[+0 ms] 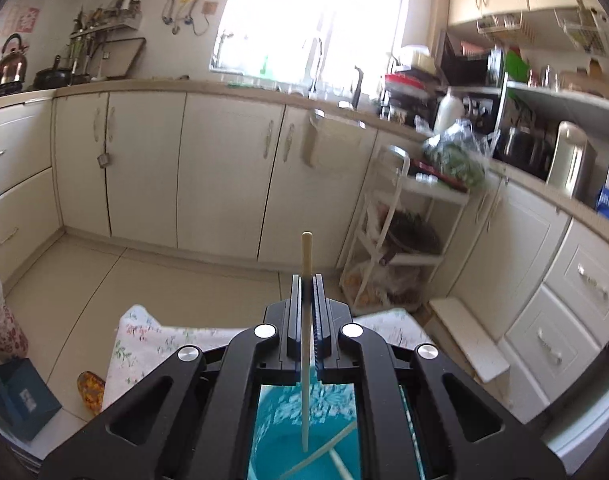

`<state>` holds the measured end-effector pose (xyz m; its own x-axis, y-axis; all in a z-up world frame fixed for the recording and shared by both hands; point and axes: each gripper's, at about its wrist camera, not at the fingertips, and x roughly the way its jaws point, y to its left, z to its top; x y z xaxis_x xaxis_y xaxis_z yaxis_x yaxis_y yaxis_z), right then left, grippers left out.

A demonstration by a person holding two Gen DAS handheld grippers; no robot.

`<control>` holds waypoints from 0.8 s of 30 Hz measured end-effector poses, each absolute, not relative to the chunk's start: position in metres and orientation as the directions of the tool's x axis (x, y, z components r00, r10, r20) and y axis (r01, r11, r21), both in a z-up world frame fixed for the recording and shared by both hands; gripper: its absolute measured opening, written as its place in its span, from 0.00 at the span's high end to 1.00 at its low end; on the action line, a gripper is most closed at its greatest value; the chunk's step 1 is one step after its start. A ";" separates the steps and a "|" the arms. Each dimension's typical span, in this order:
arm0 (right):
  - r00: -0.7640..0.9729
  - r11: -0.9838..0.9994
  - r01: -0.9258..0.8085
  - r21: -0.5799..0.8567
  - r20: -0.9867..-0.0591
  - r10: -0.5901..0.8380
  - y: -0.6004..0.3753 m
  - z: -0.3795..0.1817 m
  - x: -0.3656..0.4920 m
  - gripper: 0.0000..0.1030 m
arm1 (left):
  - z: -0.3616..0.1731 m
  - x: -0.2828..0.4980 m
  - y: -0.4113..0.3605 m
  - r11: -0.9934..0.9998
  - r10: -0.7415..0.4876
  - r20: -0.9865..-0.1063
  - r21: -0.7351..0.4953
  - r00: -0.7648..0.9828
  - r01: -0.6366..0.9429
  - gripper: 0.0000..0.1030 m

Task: Organize utensils
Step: 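Lower the left tool's chopstick into the teal cup and open, then carry the right tool's chopstick over the teal cup and release it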

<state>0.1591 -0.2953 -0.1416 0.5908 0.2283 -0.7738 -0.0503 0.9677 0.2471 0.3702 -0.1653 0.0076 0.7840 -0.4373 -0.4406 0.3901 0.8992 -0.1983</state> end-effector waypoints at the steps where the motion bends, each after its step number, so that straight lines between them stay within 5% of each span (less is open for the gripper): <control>1: 0.589 0.971 -0.057 0.232 -0.777 0.221 -0.293 -0.141 0.159 0.93 | 0.004 0.369 -0.167 0.900 -0.433 -0.465 -0.182 0.772 0.395 0.95; 5: 0.593 0.985 -0.125 0.116 -0.787 0.168 -0.273 -0.139 0.156 0.81 | -0.007 0.357 -0.164 0.899 -0.419 -0.538 -0.130 0.732 0.419 0.90; 7: 0.603 0.988 -0.147 0.038 -0.789 0.120 -0.264 -0.140 0.154 0.81 | -0.005 0.346 -0.151 0.907 -0.406 -0.522 -0.129 0.750 0.402 0.64; 9: 0.604 0.991 -0.125 0.042 -0.790 0.110 -0.267 -0.139 0.155 0.92 | -0.005 0.331 -0.132 0.922 -0.381 -0.494 -0.140 0.781 0.362 0.42; 10: 0.600 0.992 -0.108 0.064 -0.791 0.116 -0.273 -0.139 0.155 0.95 | -0.006 0.320 -0.117 0.929 -0.368 -0.478 -0.155 0.798 0.336 0.38; 15: 0.610 0.929 -0.011 0.371 -0.733 0.300 -0.314 -0.132 0.151 0.95 | -0.041 0.289 -0.062 0.946 -0.315 -0.507 -0.239 0.802 0.221 0.25; 20: 0.721 0.786 -0.034 0.617 -0.529 0.447 -0.341 -0.088 0.142 0.95 | -0.115 0.279 -0.038 0.946 -0.302 -0.647 -0.295 0.700 0.135 0.24; 24: 0.804 0.737 -0.129 0.663 -0.365 0.469 -0.343 -0.030 0.152 0.95 | -0.143 0.273 -0.046 0.947 -0.305 -0.688 -0.290 0.658 0.136 0.24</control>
<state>0.1518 -0.3432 -0.0300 0.8040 0.4693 -0.3651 -0.1292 0.7372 0.6632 0.2731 -0.0460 -0.1428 0.6583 -0.3050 -0.6882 0.1355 0.9473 -0.2902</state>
